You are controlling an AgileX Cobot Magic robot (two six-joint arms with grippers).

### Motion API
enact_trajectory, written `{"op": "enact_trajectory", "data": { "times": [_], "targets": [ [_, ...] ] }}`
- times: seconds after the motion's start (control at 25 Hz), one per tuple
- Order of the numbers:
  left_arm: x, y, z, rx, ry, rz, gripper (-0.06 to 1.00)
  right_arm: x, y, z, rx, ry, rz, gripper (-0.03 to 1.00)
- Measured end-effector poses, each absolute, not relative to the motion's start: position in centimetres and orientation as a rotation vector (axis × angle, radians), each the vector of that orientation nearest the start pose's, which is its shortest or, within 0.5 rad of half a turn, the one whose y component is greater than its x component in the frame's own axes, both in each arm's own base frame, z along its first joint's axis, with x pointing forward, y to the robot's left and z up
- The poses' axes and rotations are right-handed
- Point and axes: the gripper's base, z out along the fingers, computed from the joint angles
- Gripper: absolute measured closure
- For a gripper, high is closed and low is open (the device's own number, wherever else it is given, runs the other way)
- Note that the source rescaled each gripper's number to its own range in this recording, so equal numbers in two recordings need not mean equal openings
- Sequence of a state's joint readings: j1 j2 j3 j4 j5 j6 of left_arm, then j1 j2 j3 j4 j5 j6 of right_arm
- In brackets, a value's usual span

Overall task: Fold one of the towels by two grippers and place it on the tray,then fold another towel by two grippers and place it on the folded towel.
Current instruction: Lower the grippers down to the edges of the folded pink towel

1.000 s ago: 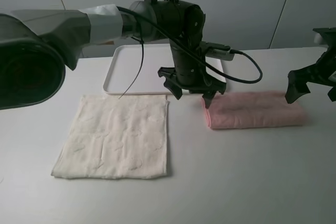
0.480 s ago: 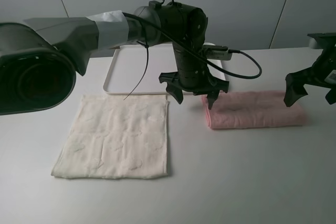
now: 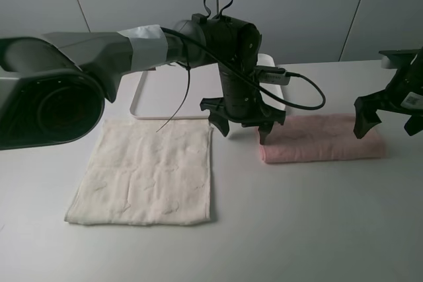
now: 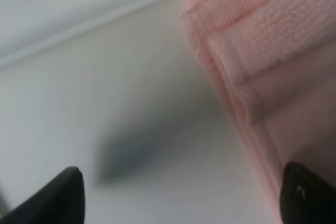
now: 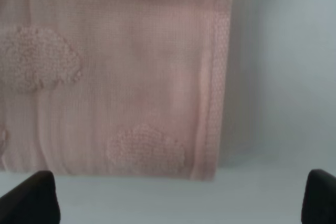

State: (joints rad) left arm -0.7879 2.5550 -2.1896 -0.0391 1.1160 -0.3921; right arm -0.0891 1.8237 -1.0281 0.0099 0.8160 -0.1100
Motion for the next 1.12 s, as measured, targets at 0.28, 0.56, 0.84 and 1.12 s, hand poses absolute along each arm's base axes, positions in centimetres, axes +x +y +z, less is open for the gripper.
{"op": "enact_trajectory", "data": {
  "times": [0.28, 0.56, 0.84, 1.12],
  "targets": [
    [36.9, -38.1, 11.7, 0.628, 2.881, -0.211, -0.01, 31.8, -2.9, 14.0, -0.034, 3.119, -0.014, -0.03],
    [35.9, -38.6, 10.0, 0.71, 2.922, -0.123, -0.01, 32.1, -3.0, 14.1, -0.031, 3.098, -0.031, -0.03],
    [35.8, -38.4, 10.1, 0.738, 2.914, -0.068, -0.01, 32.3, -3.1, 14.1, -0.041, 3.082, -0.045, -0.03],
    [35.8, -38.4, 10.1, 0.77, 2.906, -0.059, -0.01, 32.5, -3.1, 13.2, -0.048, 3.086, -0.048, -0.03]
  ]
}}
